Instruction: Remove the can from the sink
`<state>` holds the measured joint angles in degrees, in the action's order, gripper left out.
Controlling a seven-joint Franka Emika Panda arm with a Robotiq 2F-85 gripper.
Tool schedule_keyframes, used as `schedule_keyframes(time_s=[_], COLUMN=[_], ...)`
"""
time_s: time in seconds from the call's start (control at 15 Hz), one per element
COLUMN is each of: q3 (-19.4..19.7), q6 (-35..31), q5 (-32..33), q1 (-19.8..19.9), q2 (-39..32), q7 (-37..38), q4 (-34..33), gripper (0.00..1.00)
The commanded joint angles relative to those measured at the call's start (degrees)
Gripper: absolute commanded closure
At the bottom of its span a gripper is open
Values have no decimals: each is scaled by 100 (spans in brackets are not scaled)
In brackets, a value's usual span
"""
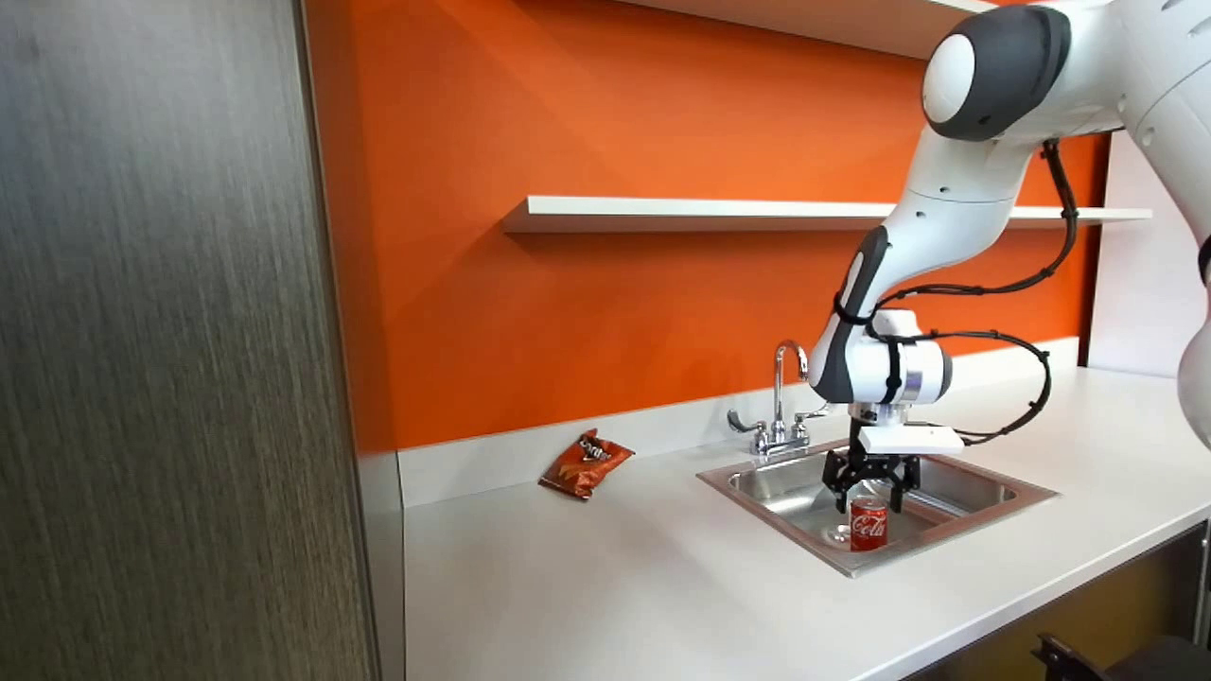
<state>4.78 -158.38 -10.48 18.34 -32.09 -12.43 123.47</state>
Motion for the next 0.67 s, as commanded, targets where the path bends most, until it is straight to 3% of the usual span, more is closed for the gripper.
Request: schedule_keyframes(time_s=[0.0,0.6], q3=[107,157], q6=[86,58], q5=[193,198], q1=[-105,-160], q2=[-60,-179], q7=[274,405], q4=[-117,-203], gripper=[0,0])
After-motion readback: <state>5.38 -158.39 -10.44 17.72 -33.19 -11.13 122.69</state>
